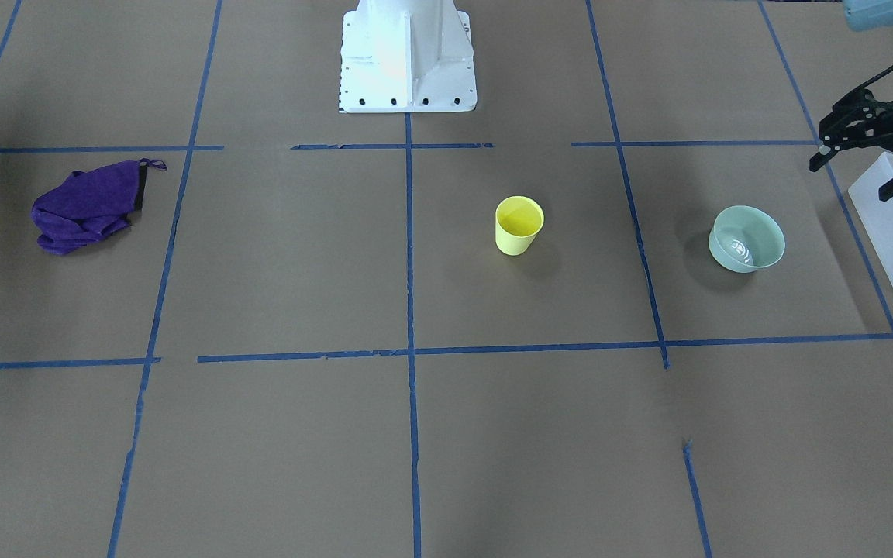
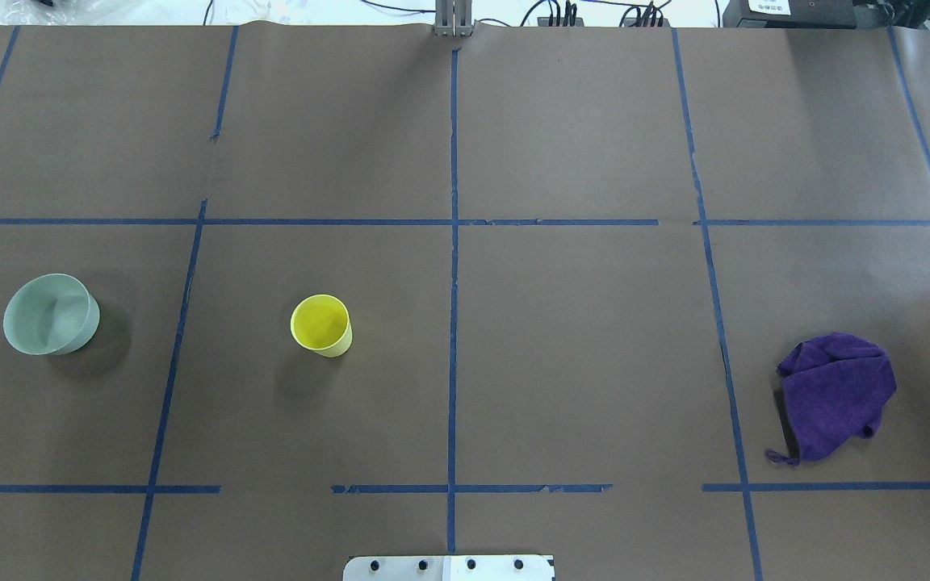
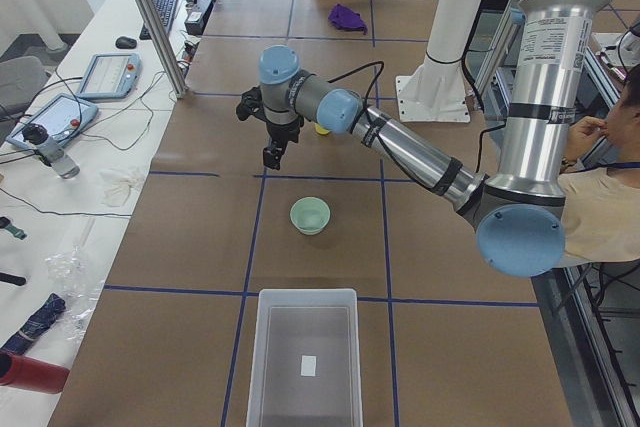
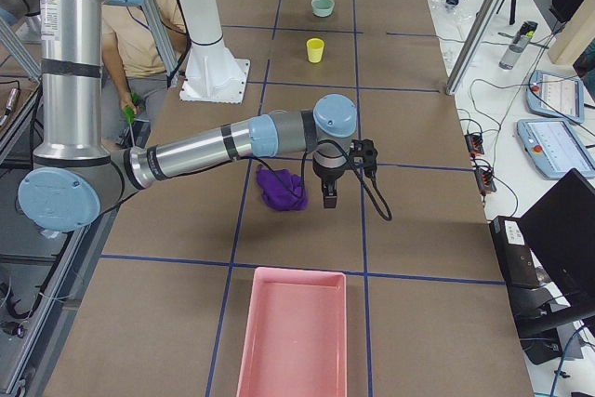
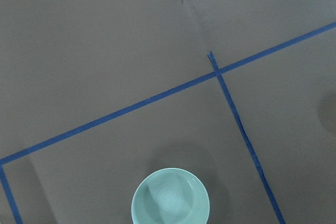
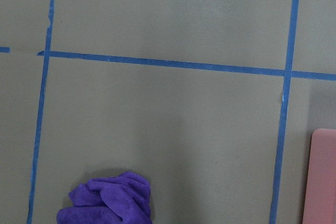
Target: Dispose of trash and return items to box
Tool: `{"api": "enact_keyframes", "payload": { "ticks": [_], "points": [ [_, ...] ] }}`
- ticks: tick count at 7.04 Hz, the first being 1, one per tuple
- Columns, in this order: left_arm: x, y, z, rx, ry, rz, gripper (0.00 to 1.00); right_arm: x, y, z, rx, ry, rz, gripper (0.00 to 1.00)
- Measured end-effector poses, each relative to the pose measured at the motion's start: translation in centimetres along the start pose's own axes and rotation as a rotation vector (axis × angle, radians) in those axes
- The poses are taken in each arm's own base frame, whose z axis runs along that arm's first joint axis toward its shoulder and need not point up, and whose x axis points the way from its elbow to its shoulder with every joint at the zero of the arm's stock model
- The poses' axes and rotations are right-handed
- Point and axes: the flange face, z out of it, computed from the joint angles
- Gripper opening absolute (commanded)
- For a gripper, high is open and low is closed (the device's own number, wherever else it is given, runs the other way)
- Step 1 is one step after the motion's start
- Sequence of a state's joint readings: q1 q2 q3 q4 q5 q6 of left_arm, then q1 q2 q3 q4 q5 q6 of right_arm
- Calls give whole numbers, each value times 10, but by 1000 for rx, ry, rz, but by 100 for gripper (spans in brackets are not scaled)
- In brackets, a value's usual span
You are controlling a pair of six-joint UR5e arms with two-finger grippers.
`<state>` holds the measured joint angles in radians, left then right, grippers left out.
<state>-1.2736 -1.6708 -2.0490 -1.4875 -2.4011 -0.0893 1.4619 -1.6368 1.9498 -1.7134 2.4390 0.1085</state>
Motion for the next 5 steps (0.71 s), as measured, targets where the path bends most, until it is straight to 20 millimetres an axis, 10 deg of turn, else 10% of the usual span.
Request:
{"api": "enact_keyframes", "payload": {
  "ticks": [2,5],
  "points": [
    [30,-22,3,23,-48,-22,100,-2,0,-2,4,-1,-4,100],
    [128,-58,63,48,-23,-8,99,-1,0,0,0,0,0,100]
  ]
}}
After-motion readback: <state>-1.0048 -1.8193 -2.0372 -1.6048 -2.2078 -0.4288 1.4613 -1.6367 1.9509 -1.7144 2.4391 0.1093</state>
